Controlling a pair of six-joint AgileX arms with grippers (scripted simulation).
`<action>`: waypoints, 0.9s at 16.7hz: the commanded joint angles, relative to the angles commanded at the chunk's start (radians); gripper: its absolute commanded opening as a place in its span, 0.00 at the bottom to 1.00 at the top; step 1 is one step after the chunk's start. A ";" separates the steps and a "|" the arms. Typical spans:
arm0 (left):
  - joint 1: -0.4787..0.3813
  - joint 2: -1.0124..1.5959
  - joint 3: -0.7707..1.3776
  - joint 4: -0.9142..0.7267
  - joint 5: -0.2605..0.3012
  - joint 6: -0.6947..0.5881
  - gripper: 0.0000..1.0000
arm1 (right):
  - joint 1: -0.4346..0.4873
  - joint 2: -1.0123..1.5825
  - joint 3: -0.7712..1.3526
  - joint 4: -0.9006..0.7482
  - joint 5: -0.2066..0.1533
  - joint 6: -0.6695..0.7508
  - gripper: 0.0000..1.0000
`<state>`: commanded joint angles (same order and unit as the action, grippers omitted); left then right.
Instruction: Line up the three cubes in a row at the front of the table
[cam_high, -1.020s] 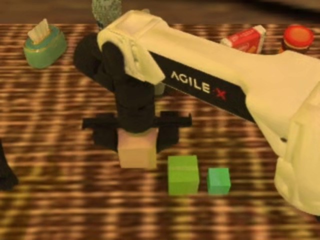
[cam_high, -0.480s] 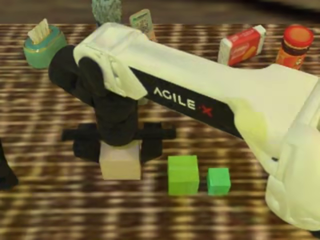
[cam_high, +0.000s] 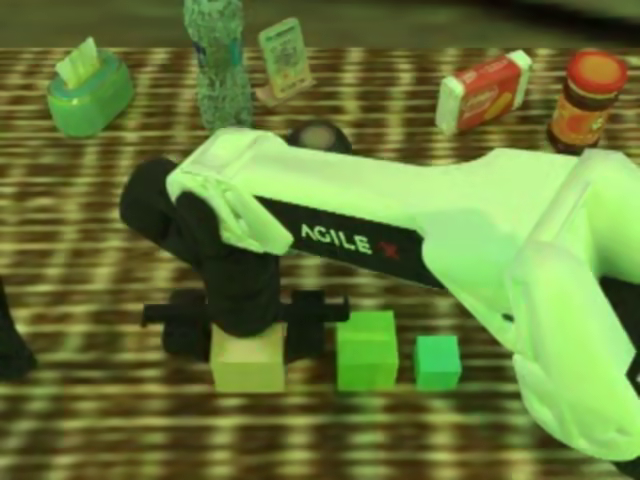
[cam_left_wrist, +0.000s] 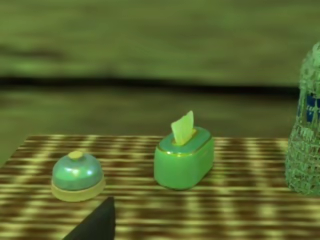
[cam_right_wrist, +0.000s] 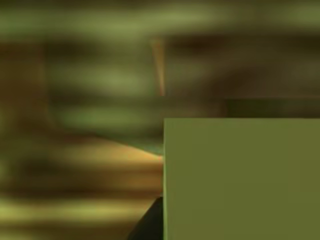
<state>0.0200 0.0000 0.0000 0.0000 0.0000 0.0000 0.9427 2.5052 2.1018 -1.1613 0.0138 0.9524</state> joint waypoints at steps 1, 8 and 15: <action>0.000 0.000 0.000 0.000 0.000 0.000 1.00 | 0.000 0.000 0.000 0.000 0.000 0.000 0.00; 0.000 0.000 0.000 0.000 0.000 0.000 1.00 | 0.000 0.000 0.000 0.000 0.000 0.000 0.38; 0.000 0.000 0.000 0.000 0.000 0.000 1.00 | 0.000 0.000 0.000 0.000 0.000 0.000 0.90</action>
<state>0.0200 0.0000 0.0000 0.0000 0.0000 0.0000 0.9428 2.5053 2.1014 -1.1609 0.0138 0.9524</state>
